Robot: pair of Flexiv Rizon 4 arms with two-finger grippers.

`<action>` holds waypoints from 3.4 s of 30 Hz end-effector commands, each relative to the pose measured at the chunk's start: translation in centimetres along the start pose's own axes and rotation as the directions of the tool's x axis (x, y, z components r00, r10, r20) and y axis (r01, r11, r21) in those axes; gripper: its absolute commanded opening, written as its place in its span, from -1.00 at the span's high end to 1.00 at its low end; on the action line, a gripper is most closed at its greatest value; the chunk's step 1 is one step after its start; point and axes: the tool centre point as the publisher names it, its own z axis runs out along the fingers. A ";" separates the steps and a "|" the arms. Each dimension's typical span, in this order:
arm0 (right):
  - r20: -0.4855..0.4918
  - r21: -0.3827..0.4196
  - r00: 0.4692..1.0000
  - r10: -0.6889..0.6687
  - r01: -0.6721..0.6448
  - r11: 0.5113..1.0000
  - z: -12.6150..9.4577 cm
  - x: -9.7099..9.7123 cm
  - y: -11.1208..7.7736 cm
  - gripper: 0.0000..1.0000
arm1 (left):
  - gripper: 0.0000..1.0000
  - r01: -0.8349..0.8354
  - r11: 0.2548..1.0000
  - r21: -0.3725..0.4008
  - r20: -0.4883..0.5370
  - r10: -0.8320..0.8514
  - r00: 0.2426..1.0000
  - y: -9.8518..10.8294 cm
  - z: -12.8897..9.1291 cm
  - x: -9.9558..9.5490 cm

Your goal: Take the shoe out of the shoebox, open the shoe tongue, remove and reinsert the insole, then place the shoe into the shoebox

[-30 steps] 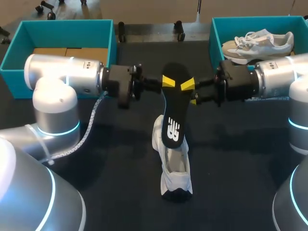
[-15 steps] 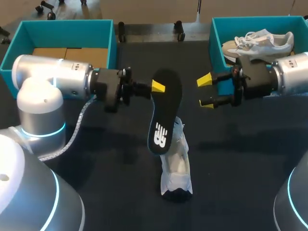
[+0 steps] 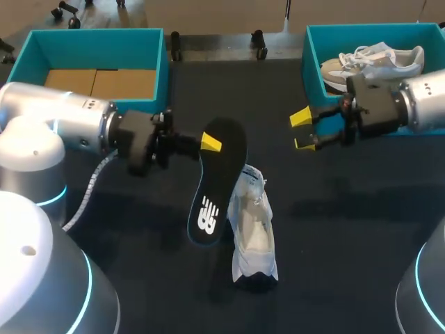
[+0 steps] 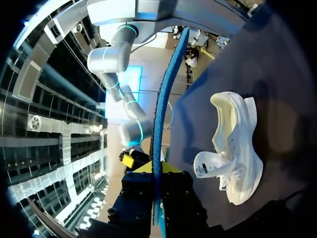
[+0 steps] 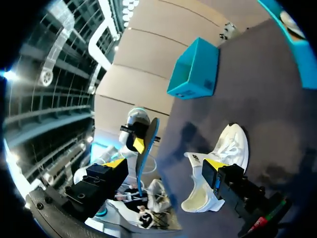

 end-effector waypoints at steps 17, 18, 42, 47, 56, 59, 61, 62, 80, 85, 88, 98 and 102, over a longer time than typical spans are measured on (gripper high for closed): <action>0.198 0.289 0.876 -0.440 0.377 0.880 -2.8 0.6 -0.9 -1.00 | 1.00 0.027 1.000 0.002 -0.116 -0.026 0.993 -1.4 0.7 0.1; 0.223 0.307 0.844 -0.488 0.414 0.857 -2.9 0.5 -1.1 -1.00 | 1.00 0.047 0.999 0.011 -0.112 -0.045 0.993 -1.6 0.9 0.1; 0.317 0.670 0.537 -0.782 0.457 0.585 -3.6 -0.4 -2.3 -1.00 | 1.00 0.160 0.986 0.055 -0.100 -0.154 0.983 -5.3 1.4 -0.9; 0.268 0.754 0.428 -0.863 0.465 0.465 -2.9 -1.6 -3.0 -1.00 | 1.00 0.247 0.968 0.043 -0.082 -0.243 0.967 -6.3 2.0 -0.4; 0.228 0.814 0.397 -0.889 0.424 0.398 -2.1 -4.0 -5.9 -1.00 | 1.00 0.437 0.897 0.060 -0.013 -0.437 0.899 -7.5 2.6 0.2; 0.188 0.799 0.386 -0.903 0.474 0.369 -2.2 -4.6 -7.5 -1.00 | 1.00 0.468 0.880 0.075 -0.040 -0.467 0.884 -7.9 2.9 0.7; 0.172 0.791 0.393 -0.903 0.491 0.364 -2.2 -4.9 -8.2 -1.00 | 1.00 0.468 0.880 0.075 -0.040 -0.467 0.884 -7.9 2.9 0.7; 0.172 0.791 0.393 -0.903 0.491 0.364 -2.2 -4.9 -8.2 -1.00 | 1.00 0.468 0.880 0.075 -0.040 -0.467 0.884 -7.9 2.9 0.7; 0.124 0.843 0.221 -0.967 0.490 0.220 -0.5 -5.5 -8.5 -1.00 | 1.00 0.554 0.831 0.059 -0.001 -0.555 0.832 -9.0 3.9 2.1; 0.131 0.833 0.210 -0.969 0.506 0.222 0.1 -6.8 -9.8 -1.00 | 1.00 0.588 0.807 0.063 0.019 -0.590 0.807 -9.8 4.3 3.4; 0.124 0.836 0.210 -0.970 0.505 0.216 0.6 -7.2 -10.4 -1.00 | 1.00 0.609 0.790 0.072 0.040 -0.612 0.790 -10.1 4.6 3.9; 0.107 0.820 0.236 -0.966 0.528 0.221 1.8 -8.3 -12.6 -1.00 | 1.00 0.691 0.716 0.105 0.061 -0.698 0.714 -11.5 5.2 4.9; 0.107 0.820 0.236 -0.966 0.528 0.221 1.8 -8.3 -12.6 -1.00 | 1.00 0.691 0.716 0.105 0.061 -0.698 0.714 -11.5 5.2 4.9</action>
